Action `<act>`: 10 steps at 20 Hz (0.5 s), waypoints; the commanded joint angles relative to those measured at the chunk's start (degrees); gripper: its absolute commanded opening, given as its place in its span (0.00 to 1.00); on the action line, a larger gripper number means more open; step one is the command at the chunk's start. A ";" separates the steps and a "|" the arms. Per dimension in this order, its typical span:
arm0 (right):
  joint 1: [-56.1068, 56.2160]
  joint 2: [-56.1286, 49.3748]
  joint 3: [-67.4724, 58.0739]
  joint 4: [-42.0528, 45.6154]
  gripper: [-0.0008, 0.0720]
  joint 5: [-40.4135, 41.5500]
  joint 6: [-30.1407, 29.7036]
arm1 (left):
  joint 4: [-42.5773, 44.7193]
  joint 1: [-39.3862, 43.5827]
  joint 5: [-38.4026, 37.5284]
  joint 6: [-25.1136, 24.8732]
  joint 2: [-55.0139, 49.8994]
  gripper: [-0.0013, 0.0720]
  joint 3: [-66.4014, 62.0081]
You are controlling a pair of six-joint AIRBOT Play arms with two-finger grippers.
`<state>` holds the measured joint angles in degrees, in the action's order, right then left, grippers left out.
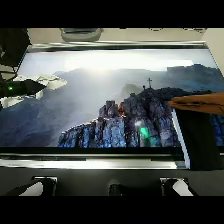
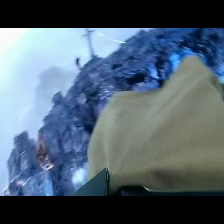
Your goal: Fold the shirts.
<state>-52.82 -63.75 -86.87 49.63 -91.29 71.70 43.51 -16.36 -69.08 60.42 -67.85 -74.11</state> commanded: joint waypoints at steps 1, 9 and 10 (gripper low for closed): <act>-4.68 0.52 0.00 6.86 0.08 -4.22 1.03 | 0.02 0.04 -0.13 -0.02 0.00 0.07 0.02; -4.68 4.79 14.84 36.57 0.08 -11.30 -2.45 | 0.02 0.04 -0.15 0.00 0.00 0.07 0.02; -4.68 6.25 19.41 36.59 0.08 -9.88 -2.21 | 0.00 0.04 -0.15 0.02 0.00 0.07 0.02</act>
<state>-57.32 -60.34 -76.20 79.22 -101.60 69.84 43.51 -16.34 -69.21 60.42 -67.85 -74.11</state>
